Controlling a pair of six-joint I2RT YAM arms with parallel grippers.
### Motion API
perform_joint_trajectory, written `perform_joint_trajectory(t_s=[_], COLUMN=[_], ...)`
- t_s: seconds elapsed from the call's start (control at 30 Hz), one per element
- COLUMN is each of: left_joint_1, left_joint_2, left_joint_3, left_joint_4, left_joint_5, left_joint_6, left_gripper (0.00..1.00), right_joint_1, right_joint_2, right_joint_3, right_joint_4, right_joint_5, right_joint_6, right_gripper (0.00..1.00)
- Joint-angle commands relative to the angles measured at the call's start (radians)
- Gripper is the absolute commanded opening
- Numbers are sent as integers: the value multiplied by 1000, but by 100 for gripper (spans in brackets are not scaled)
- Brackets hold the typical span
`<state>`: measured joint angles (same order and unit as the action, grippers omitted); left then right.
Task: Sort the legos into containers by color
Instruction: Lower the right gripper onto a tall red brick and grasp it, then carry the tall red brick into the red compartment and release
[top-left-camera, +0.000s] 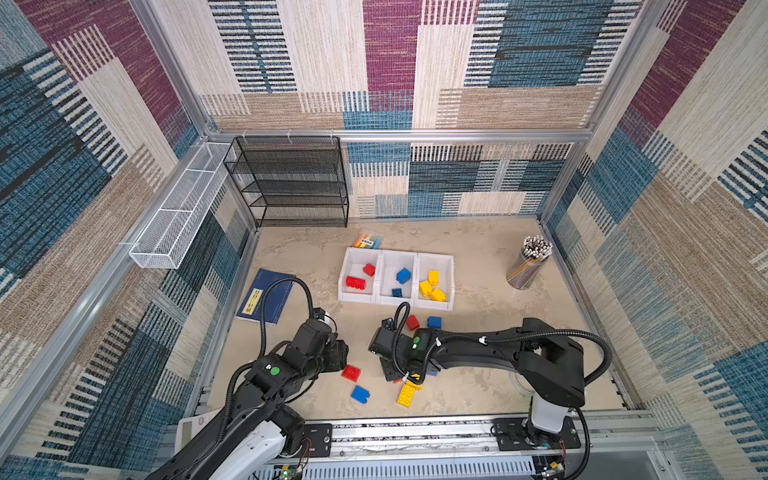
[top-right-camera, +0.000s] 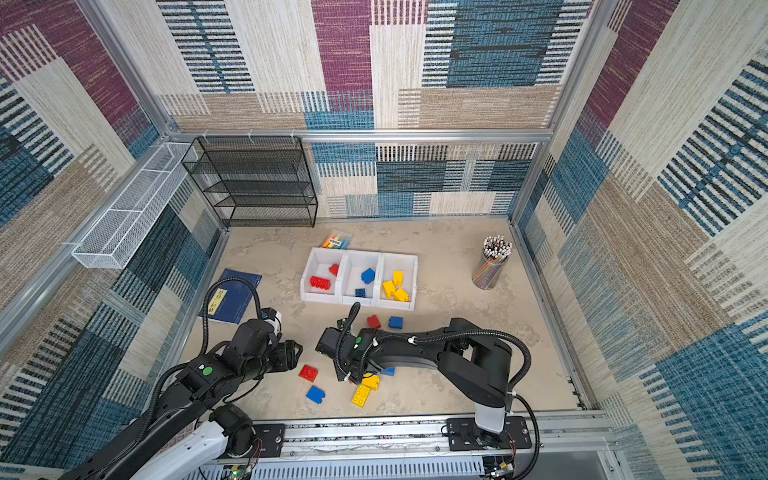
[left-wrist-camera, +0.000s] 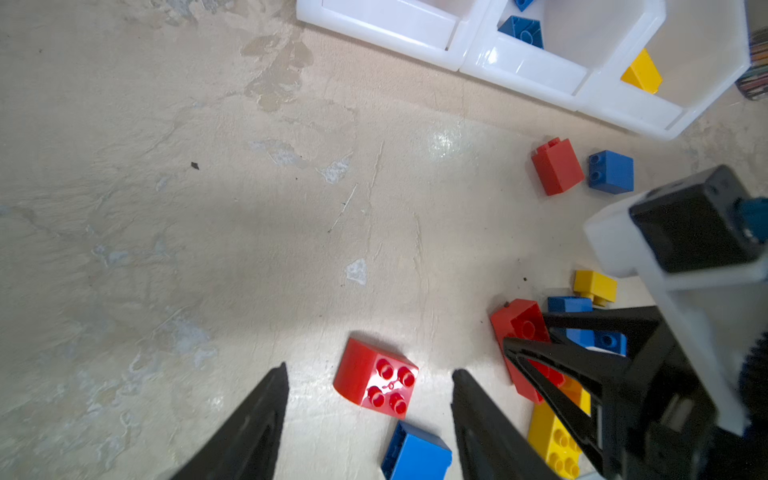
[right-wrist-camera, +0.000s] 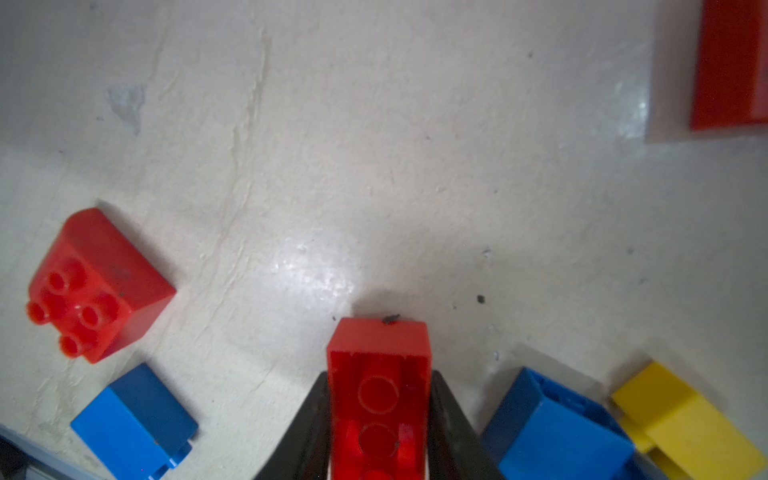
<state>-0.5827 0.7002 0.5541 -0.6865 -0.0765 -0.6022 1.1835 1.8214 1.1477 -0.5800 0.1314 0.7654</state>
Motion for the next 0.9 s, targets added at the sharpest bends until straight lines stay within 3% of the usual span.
perform_joint_trajectory(t_s=[0.0, 0.2, 0.47, 0.6, 0.87], left_joint_1=[2, 2, 1, 2, 1], left_joint_2=[-1, -17, -36, -39, -46], left_joint_3=[0, 0, -5, -8, -5], left_joint_4=[8, 2, -7, -7, -17], left_joint_5=[2, 11, 23, 30, 35], left_joint_6=[-11, -16, -27, -36, -43], left_gripper=[66, 66, 66, 66, 66], right_joint_1=[2, -12, -212, -293, -356], right_joint_2=[14, -3, -7, 62, 310], right_joint_3=[12, 83, 280, 408, 762], right_joint_4=[0, -23, 3, 16, 1], right_joint_5=[12, 87, 128, 109, 50], right_joint_6=[-4, -81, -306, -392, -478], right_gripper=[31, 31, 31, 31, 31])
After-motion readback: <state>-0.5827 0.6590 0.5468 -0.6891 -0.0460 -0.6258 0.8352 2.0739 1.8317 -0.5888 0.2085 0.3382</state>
